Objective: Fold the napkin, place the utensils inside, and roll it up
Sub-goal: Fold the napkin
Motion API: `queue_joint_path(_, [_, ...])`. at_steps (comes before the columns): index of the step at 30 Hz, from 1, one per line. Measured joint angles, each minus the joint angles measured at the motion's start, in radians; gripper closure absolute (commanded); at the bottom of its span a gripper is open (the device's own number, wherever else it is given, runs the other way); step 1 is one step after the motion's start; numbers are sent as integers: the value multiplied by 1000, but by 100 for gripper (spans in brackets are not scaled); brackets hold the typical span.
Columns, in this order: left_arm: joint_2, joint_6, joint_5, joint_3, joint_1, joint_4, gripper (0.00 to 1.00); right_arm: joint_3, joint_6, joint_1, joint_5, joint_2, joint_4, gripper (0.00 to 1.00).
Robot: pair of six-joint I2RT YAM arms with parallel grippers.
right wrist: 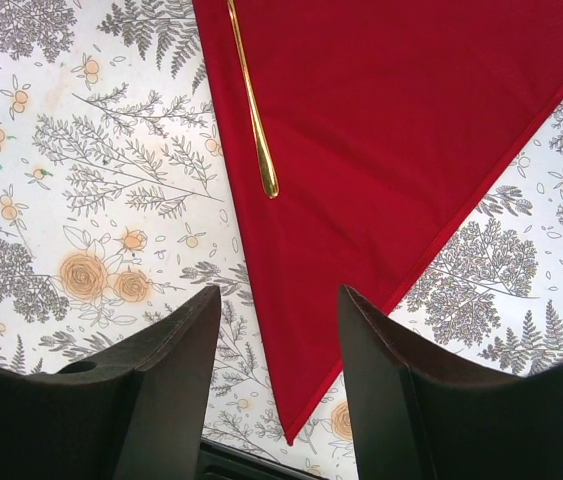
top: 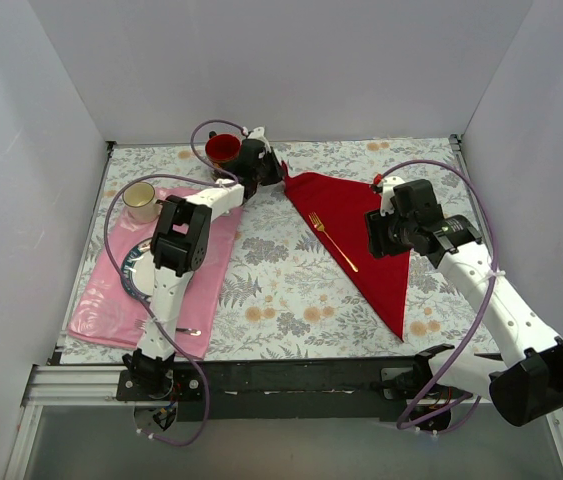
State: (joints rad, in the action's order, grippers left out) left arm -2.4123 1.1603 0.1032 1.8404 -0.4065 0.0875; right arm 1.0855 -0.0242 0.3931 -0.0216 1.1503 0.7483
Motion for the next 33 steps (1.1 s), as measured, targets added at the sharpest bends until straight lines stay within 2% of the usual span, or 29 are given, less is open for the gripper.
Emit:
queue_joint_path(2, [57,7,21,-14,-23,3,100,-2,-6,0,3,-11,-1,41])
queue_joint_path(15, [179,48,80,-97,-128,-8,98,-3,-26,0,2,-42,-4,40])
queue_joint_path(24, [278,36,100,-238,-244,-43,98,-33,-56,0,7,-69,-19,40])
queue_joint_path(33, [334,37,108,-310,-272,-52,97,-53,-77,0,29,-77,-19,39])
